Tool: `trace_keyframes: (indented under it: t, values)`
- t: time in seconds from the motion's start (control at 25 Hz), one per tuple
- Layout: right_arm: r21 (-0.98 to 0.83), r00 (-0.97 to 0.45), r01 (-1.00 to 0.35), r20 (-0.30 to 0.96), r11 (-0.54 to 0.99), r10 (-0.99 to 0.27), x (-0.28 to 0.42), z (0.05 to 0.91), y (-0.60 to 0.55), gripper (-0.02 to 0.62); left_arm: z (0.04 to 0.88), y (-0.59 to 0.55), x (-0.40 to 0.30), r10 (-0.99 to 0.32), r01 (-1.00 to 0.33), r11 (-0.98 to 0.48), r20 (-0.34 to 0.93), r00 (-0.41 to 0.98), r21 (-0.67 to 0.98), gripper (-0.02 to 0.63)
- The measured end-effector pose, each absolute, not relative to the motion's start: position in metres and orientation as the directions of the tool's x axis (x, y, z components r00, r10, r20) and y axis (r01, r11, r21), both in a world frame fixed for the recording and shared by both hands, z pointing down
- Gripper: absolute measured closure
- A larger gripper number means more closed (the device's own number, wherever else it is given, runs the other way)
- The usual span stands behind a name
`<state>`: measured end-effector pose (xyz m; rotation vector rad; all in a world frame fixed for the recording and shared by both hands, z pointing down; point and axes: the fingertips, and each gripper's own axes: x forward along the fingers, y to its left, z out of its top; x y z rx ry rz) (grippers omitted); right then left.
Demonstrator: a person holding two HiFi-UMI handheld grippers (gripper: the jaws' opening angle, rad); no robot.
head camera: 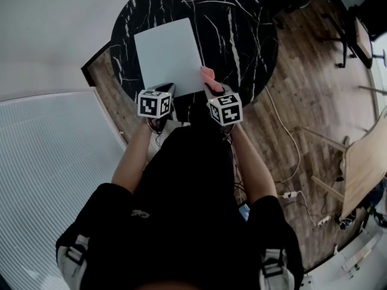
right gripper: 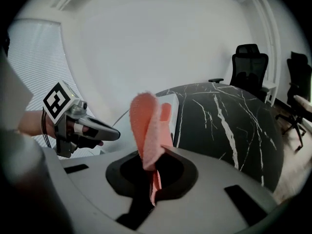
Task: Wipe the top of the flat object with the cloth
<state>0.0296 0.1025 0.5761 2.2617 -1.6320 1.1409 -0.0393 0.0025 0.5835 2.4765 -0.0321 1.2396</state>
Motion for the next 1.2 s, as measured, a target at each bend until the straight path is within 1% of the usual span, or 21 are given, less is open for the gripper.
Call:
trace_keyframes:
  t: [0.16, 0.36, 0.48, 0.56, 0.68, 0.8, 0.96, 1.08, 1.2]
  values:
    - [-0.265, 0.095, -0.905, 0.635, -0.333, -0.766, 0.018, 0.556, 0.095, 0.586, 0.574, -0.005, -0.050, 0.118, -0.225, -0.915, 0.755, 0.645, 0.336, 0.606]
    - [-0.188, -0.008, -0.971, 0.646, -0.148, -0.764, -0.010, 0.543, 0.074, 0.586, 0.565, -0.026, -0.067, 0.040, -0.304, -0.893, 0.733, 0.679, 0.331, 0.604]
    - [-0.211, -0.120, -0.977, 0.644, -0.024, -0.756, -0.033, 0.542, 0.055, 0.586, 0.563, -0.046, -0.080, -0.032, -0.382, -0.862, 0.718, 0.695, 0.332, 0.604]
    - [-0.230, -0.221, -0.969, 0.636, 0.093, -0.739, -0.054, 0.542, 0.043, 0.586, 0.559, -0.059, -0.092, -0.091, -0.445, -0.830, 0.708, 0.701, 0.335, 0.604]
    - [-0.236, -0.355, -0.935, 0.649, 0.265, -0.673, -0.083, 0.544, 0.030, 0.586, 0.557, -0.073, -0.117, -0.187, -0.553, -0.770, 0.715, 0.674, 0.319, 0.604]
    - [-0.219, -0.441, -0.886, 0.673, 0.409, -0.594, -0.107, 0.550, 0.022, 0.586, 0.562, -0.076, -0.150, -0.274, -0.657, -0.687, 0.727, 0.629, 0.311, 0.605]
    - [-0.194, -0.493, -0.817, 0.723, 0.543, -0.484, -0.134, 0.573, 0.025, 0.586, 0.577, -0.057, -0.196, -0.345, -0.768, -0.556, 0.753, 0.561, 0.317, 0.605]
    - [-0.130, -0.473, -0.775, 0.768, 0.619, -0.431, -0.145, 0.584, 0.019, 0.586, 0.585, -0.044, -0.222, -0.383, -0.819, -0.469, 0.760, 0.525, 0.330, 0.604]
    - [-0.080, -0.436, -0.753, 0.805, 0.654, -0.404, -0.153, 0.593, 0.010, 0.586, 0.592, -0.033, -0.238, -0.401, -0.847, -0.404, 0.766, 0.503, 0.344, 0.604]
